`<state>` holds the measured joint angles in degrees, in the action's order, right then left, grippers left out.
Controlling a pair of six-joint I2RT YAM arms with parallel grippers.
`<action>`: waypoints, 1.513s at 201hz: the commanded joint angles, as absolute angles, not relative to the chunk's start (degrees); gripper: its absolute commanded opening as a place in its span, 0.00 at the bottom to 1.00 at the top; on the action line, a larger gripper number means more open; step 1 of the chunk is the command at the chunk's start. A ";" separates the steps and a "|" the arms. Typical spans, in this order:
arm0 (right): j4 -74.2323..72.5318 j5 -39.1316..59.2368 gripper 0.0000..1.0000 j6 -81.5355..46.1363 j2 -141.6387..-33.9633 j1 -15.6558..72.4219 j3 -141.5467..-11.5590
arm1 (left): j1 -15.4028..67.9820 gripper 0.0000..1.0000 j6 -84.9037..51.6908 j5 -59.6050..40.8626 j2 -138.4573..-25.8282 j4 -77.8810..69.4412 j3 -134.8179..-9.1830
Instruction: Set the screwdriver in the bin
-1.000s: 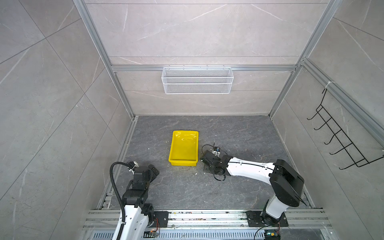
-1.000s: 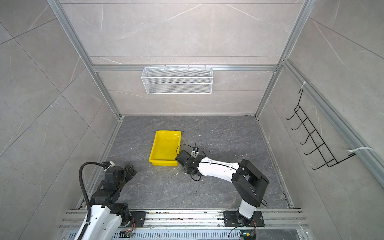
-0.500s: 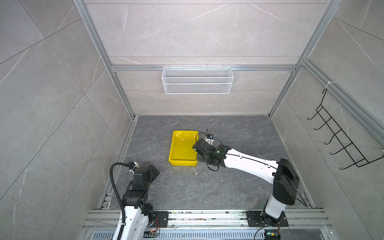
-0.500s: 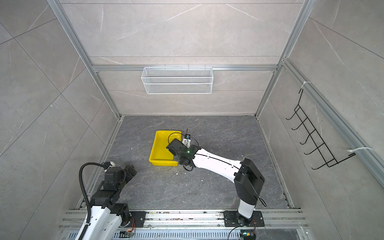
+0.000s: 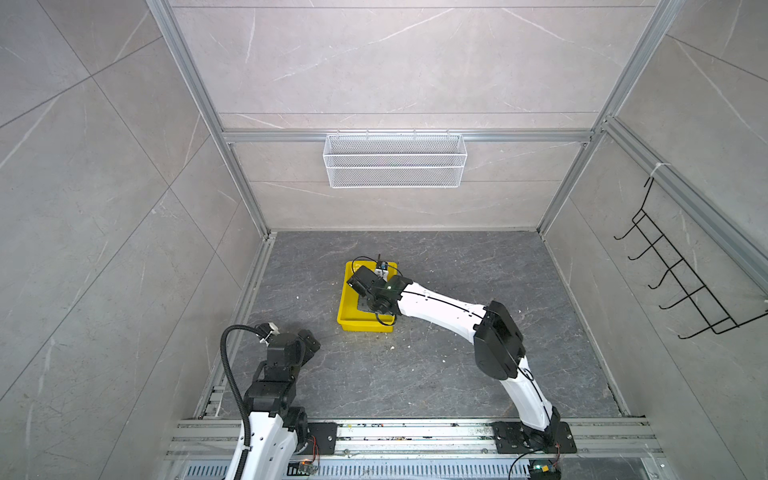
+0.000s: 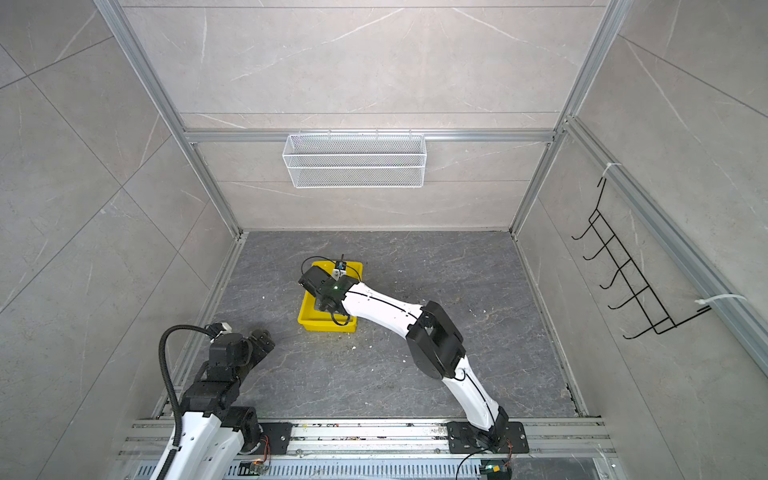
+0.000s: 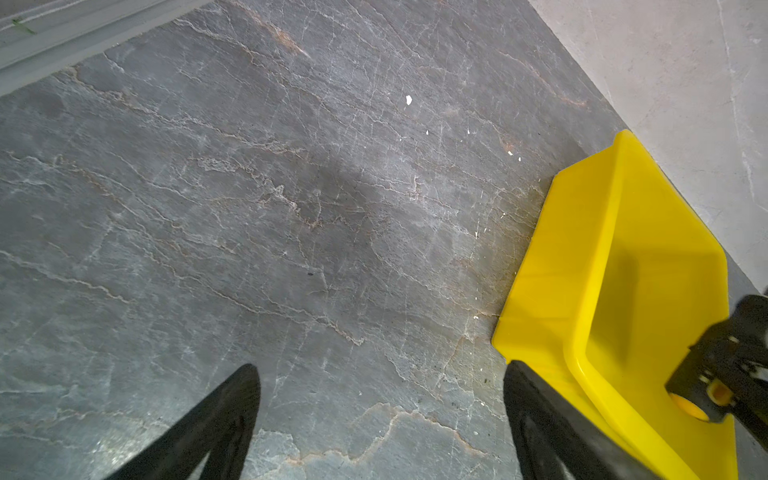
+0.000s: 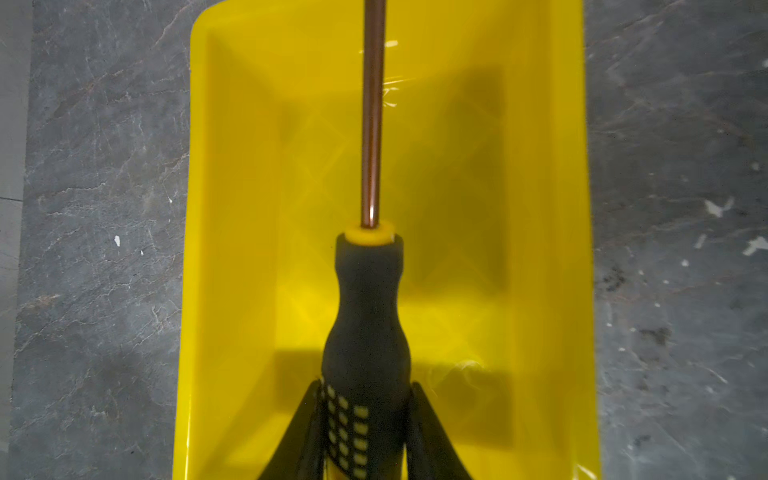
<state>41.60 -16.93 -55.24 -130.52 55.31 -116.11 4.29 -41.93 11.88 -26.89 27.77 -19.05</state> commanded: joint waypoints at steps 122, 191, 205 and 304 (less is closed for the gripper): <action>62.90 -14.18 0.58 -52.78 -152.15 54.68 -155.89 | 4.31 0.93 -41.53 12.92 -26.63 26.24 -18.93; 46.69 -20.43 0.99 -45.23 -115.82 52.03 -112.62 | 4.30 0.93 -41.82 13.31 -25.74 26.43 -18.62; 40.87 -17.56 0.99 -43.86 -107.78 49.15 -101.65 | 4.31 0.93 -41.74 13.33 -26.22 26.61 -18.68; 26.21 -1.24 0.83 -38.37 -111.49 46.63 -98.07 | 4.38 0.92 -41.62 12.69 -29.93 26.30 -19.78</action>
<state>30.50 -5.13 -39.97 -101.65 42.61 -89.14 4.29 -41.95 12.08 -30.04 27.79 -18.50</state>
